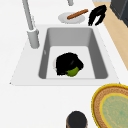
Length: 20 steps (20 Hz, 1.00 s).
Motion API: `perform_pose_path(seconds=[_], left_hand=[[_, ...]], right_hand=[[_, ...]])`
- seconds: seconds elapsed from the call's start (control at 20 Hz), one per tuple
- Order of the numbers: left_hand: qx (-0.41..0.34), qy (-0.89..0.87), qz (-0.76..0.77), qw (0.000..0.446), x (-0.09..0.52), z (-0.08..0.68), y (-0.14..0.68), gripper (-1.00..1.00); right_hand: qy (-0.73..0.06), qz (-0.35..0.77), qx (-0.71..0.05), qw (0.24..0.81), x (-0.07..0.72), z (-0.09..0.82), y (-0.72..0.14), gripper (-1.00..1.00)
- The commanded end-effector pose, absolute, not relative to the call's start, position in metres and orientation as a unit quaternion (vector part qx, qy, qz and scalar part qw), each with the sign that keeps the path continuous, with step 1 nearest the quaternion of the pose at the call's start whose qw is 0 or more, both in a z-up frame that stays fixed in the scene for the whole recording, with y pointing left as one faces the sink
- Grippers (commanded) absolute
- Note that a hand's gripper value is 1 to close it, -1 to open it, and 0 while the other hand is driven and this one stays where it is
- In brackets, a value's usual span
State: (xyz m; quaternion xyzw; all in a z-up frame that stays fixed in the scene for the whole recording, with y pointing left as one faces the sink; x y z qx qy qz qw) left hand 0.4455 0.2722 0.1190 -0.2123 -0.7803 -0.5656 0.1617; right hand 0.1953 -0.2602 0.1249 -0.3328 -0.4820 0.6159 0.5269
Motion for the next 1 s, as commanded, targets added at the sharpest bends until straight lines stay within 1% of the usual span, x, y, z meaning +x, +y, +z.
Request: perform_pose_path(seconds=[0.0,0.25,0.4,0.75,0.95], left_hand=[[-0.202,-0.761,-0.588,0.184,0.422,0.136,0.272,1.0],[-0.2,-0.756,-0.596,0.185,0.393,0.157,0.273,1.0],[-0.213,-0.755,-0.593,0.184,0.381,0.163,0.287,1.0],[-0.209,-0.761,-0.588,0.176,0.348,0.177,0.318,1.0],[-0.211,-0.763,-0.584,0.18,0.329,0.184,0.34,1.0]], right_hand=[[-0.482,0.616,-0.333,0.527,0.195,0.125,-0.26,0.0],[-0.482,0.616,-0.333,0.527,0.195,0.125,-0.26,0.0],[-0.482,0.616,-0.333,0.527,0.195,0.125,-0.26,0.0],[-0.482,0.616,-0.333,0.527,0.195,0.125,-0.26,0.0],[-0.482,0.616,-0.333,0.527,0.195,0.125,-0.26,0.0]])
